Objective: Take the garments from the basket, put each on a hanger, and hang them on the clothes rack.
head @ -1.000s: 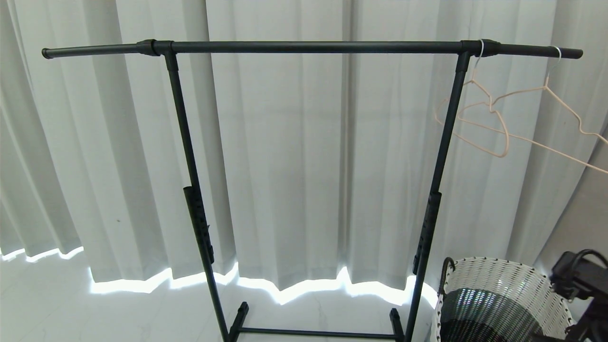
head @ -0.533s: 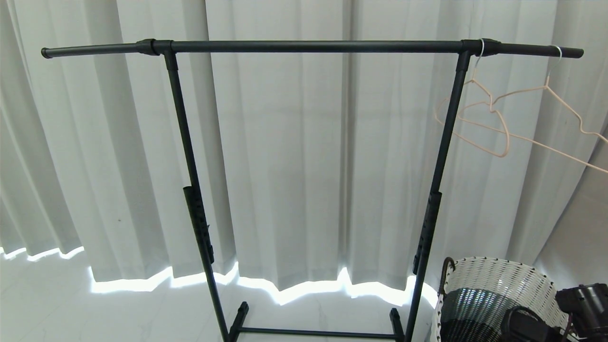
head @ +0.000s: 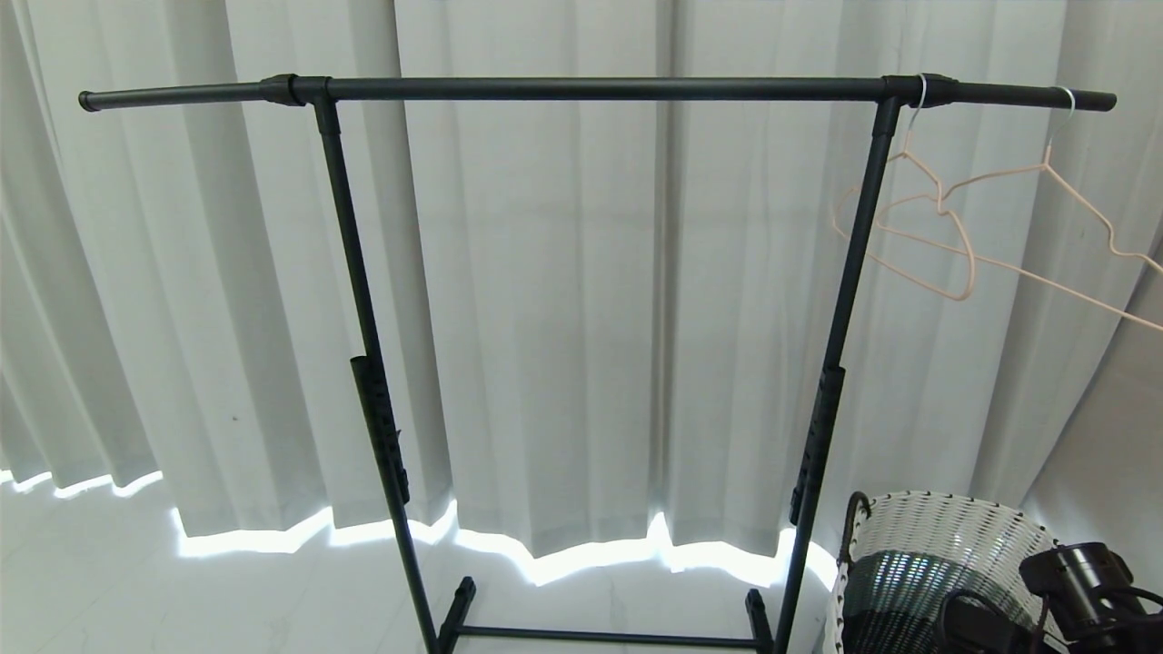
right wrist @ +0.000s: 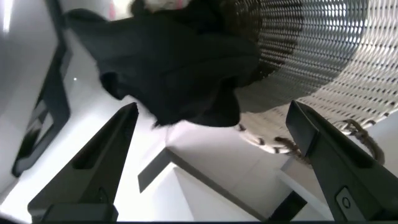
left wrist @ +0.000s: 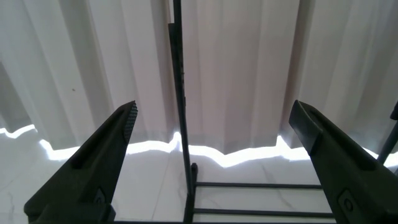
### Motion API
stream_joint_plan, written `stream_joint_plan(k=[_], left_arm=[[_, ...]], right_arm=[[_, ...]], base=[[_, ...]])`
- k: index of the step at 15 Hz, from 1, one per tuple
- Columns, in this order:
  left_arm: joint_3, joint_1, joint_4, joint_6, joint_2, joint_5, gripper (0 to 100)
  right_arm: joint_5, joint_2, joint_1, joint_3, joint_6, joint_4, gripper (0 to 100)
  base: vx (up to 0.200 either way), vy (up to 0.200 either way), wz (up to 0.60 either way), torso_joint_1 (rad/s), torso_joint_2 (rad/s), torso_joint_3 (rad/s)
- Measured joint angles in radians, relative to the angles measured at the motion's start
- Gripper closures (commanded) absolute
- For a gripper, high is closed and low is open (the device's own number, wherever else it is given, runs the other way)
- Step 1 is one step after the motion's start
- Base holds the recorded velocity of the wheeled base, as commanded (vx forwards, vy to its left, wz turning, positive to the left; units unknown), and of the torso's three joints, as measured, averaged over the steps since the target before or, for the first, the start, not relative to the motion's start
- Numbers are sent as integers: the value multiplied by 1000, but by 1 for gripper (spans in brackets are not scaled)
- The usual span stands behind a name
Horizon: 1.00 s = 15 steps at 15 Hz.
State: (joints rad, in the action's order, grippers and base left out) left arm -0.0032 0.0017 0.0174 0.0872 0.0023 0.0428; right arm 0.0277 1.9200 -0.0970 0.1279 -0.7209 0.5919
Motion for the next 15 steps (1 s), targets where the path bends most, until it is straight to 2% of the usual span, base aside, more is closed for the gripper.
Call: stream_joint_plan(k=[5, 10, 11, 15], left_arm=[[0, -1, 0, 0, 0, 0, 0], [0, -1, 0, 0, 0, 0, 0], [0, -1, 0, 0, 0, 0, 0], [0, 0, 0, 0, 0, 0, 0]], right_arm=[[21, 64, 2, 23, 14, 53, 0], [22, 87, 3, 32, 25, 57, 0], [22, 92, 2, 37, 25, 58, 100], [28, 113, 2, 47, 25, 99, 100]], base=[[0, 0, 0, 0, 0, 0], [0, 0, 0, 0, 0, 0], [0, 0, 0, 0, 0, 0], [0, 0, 0, 0, 0, 0]])
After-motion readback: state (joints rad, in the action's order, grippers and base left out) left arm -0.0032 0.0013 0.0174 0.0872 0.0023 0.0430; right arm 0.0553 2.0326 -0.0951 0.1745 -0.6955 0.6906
